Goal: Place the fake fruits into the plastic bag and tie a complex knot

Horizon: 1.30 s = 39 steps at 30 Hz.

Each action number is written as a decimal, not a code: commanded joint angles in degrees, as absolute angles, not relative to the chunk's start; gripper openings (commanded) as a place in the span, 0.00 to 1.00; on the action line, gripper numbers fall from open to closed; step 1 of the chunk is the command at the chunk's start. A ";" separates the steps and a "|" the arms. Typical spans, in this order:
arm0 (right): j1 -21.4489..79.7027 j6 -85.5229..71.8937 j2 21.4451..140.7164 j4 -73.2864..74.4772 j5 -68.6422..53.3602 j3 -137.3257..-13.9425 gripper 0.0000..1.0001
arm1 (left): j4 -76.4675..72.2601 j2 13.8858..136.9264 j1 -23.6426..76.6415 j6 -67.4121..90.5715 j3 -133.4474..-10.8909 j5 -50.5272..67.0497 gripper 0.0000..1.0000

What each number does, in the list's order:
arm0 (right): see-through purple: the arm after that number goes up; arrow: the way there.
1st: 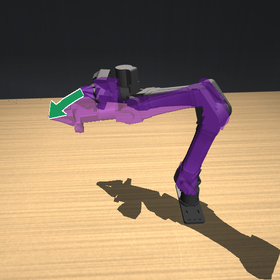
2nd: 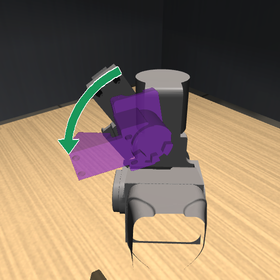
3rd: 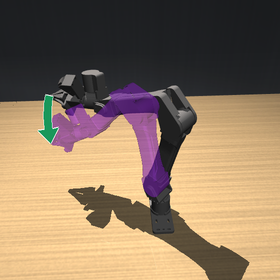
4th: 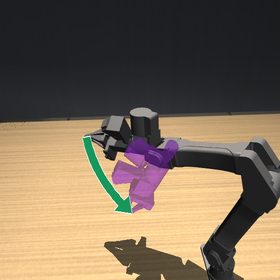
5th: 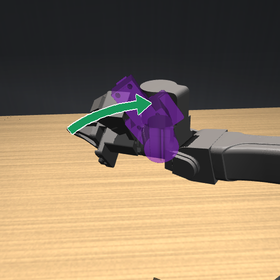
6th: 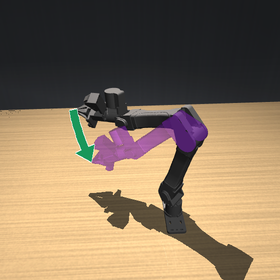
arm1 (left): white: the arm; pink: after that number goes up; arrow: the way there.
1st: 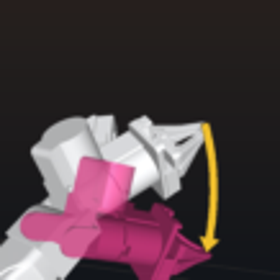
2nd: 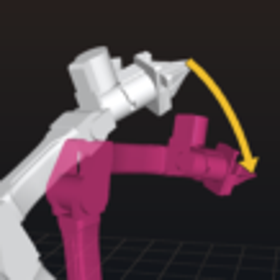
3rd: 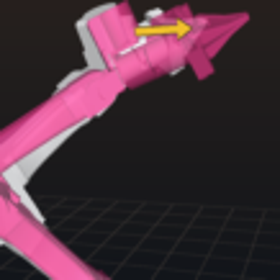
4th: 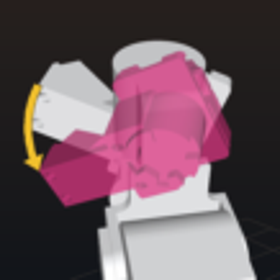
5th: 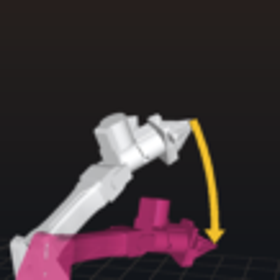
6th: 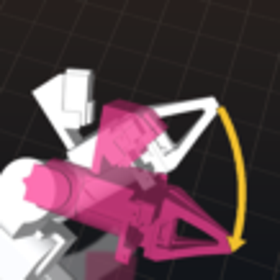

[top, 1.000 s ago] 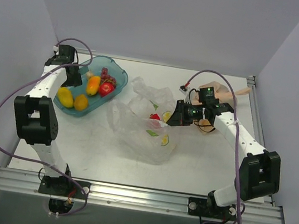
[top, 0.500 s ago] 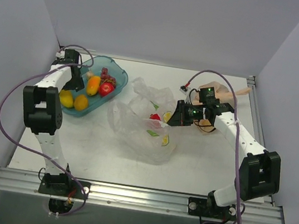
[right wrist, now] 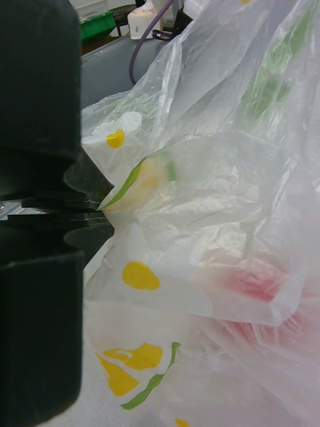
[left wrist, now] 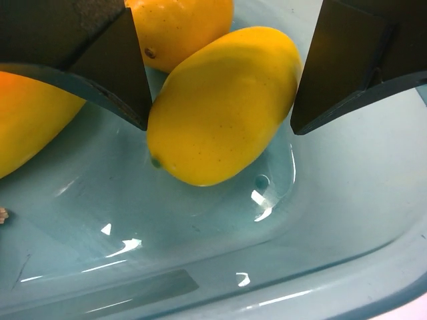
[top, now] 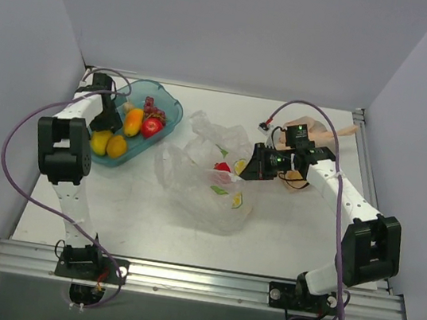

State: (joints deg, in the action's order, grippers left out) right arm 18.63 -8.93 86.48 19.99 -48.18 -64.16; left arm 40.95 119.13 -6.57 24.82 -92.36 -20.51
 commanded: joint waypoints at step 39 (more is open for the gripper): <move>18.19 -9.14 89.03 21.36 -52.29 -68.99 0.00 | 4.48 76.81 18.62 21.71 -72.78 13.01 0.65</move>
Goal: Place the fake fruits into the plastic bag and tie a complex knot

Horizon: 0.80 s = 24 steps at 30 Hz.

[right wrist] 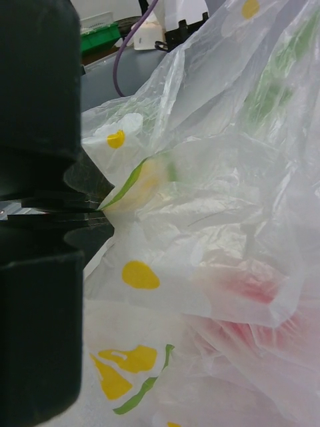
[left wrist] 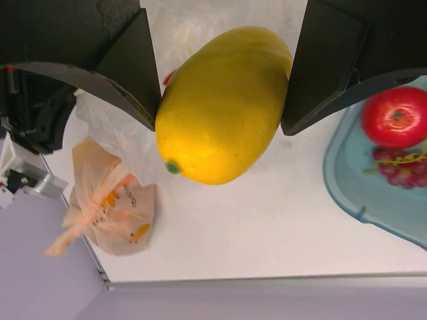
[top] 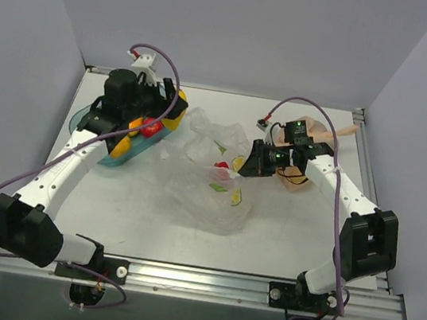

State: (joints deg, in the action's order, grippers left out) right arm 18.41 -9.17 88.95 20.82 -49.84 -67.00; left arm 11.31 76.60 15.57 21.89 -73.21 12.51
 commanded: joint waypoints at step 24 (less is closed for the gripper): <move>15.82 -10.73 89.47 16.44 -55.99 -64.16 0.00 | 12.13 74.80 38.76 23.82 -64.94 9.84 0.97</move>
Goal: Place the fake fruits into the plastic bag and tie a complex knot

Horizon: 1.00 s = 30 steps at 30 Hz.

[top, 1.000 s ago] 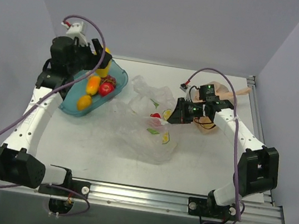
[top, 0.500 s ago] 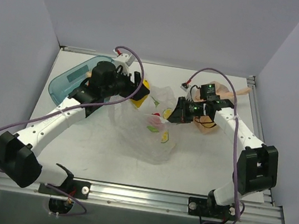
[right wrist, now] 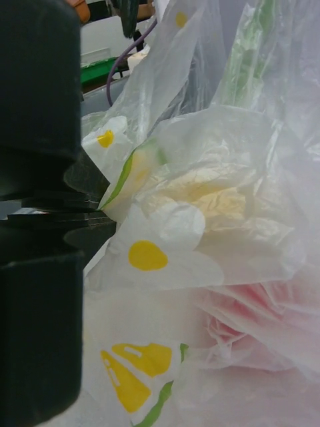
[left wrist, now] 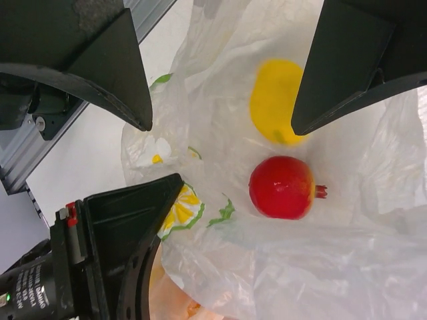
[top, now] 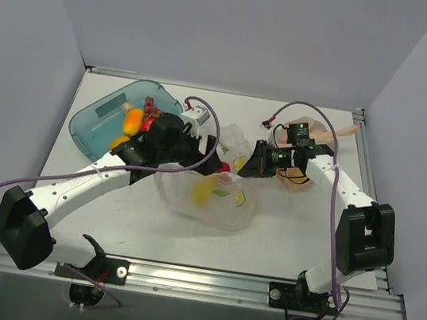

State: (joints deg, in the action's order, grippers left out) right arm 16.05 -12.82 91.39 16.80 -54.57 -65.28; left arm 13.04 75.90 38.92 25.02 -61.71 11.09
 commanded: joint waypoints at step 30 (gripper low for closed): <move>22.23 0.95 87.45 27.16 -37.01 -72.06 0.00 | 25.58 94.47 2.90 -5.10 -80.85 -4.13 0.95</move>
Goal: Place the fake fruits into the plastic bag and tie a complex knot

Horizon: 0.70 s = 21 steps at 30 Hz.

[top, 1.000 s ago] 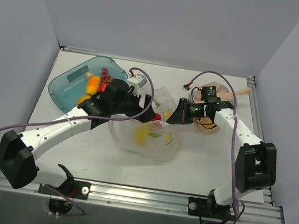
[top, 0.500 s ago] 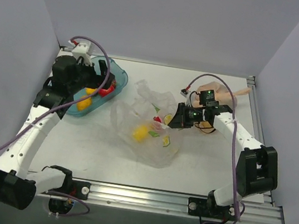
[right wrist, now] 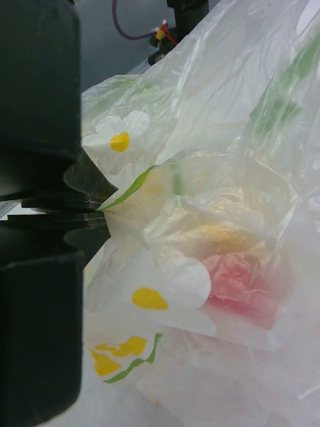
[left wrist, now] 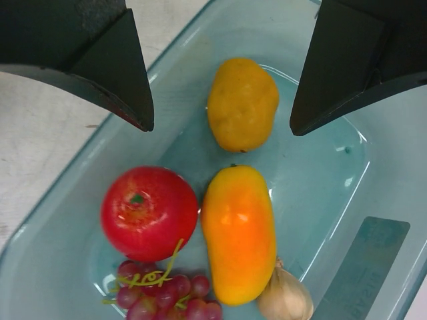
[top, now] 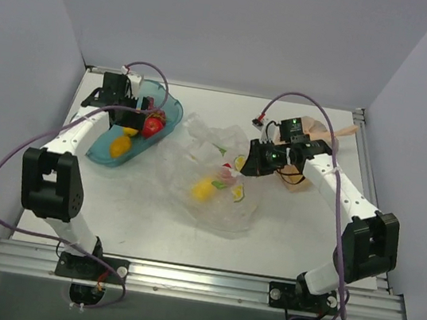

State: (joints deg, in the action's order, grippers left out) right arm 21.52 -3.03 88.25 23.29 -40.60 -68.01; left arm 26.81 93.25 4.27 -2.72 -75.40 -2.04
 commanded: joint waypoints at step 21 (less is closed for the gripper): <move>25.84 4.48 88.77 30.76 -34.45 -77.70 0.00 | 25.49 118.73 0.79 -5.89 -95.97 -3.08 0.83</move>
State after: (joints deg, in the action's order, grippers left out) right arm 25.54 3.53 88.60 29.10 -34.74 -75.46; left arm 27.20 117.60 1.26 -5.08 -92.55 -2.59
